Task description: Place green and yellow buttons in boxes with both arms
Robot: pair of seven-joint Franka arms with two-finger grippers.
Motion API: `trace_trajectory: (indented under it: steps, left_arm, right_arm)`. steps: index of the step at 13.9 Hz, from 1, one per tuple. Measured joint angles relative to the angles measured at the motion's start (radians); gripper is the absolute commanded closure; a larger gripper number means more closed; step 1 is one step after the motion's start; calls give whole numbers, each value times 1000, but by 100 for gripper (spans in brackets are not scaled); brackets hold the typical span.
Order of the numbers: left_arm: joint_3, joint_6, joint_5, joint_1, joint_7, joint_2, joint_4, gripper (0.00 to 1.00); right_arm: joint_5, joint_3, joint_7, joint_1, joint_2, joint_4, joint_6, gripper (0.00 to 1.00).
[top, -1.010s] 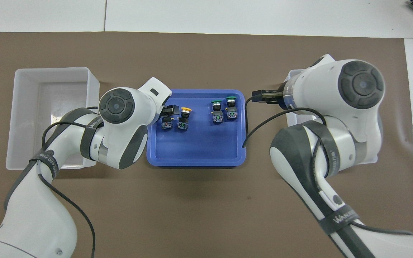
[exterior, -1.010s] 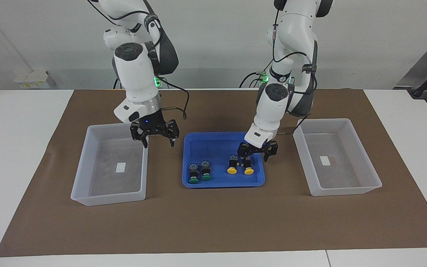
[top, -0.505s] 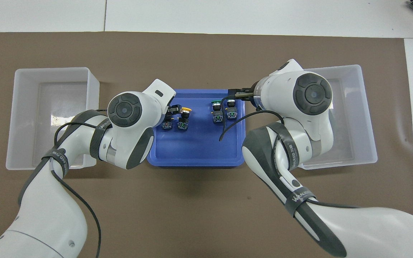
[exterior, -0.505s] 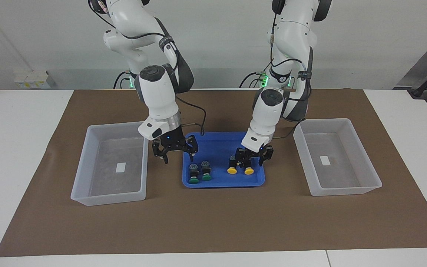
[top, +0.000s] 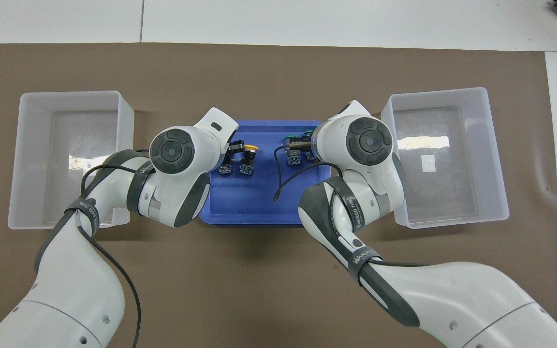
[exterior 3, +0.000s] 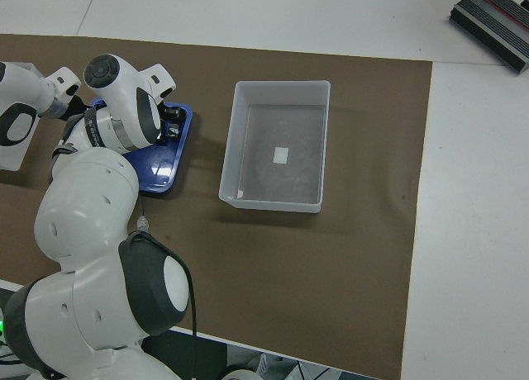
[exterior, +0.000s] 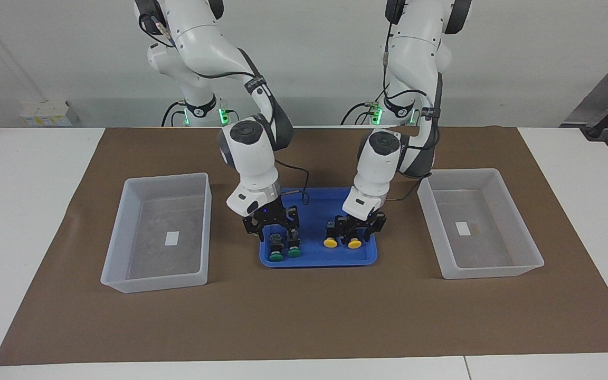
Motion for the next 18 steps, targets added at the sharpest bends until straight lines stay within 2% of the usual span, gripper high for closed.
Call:
trace_trajectory:
  steps: [2, 4, 6, 9, 18]
  left_arm:
    - [0, 8, 0, 0, 0, 4, 0, 44]
    - [0, 15, 0, 0, -1, 7, 0, 57]
    - [1, 16, 0, 0, -1, 8, 0, 73]
    - [1, 17, 0, 0, -1, 8, 0, 100]
    - [6, 0, -1, 1, -1, 8, 25, 100]
  right_arm:
    - [-54, -1, 18, 12, 10, 0, 1, 22]
    - [-123, -2, 50, 14, 12, 0, 1, 29]
    - [-147, -7, 54, 12, 12, 0, 1, 40]
    - [-148, -8, 54, 11, 13, 0, 1, 41]
    - [-149, -8, 54, 12, 30, -1, 2, 44]
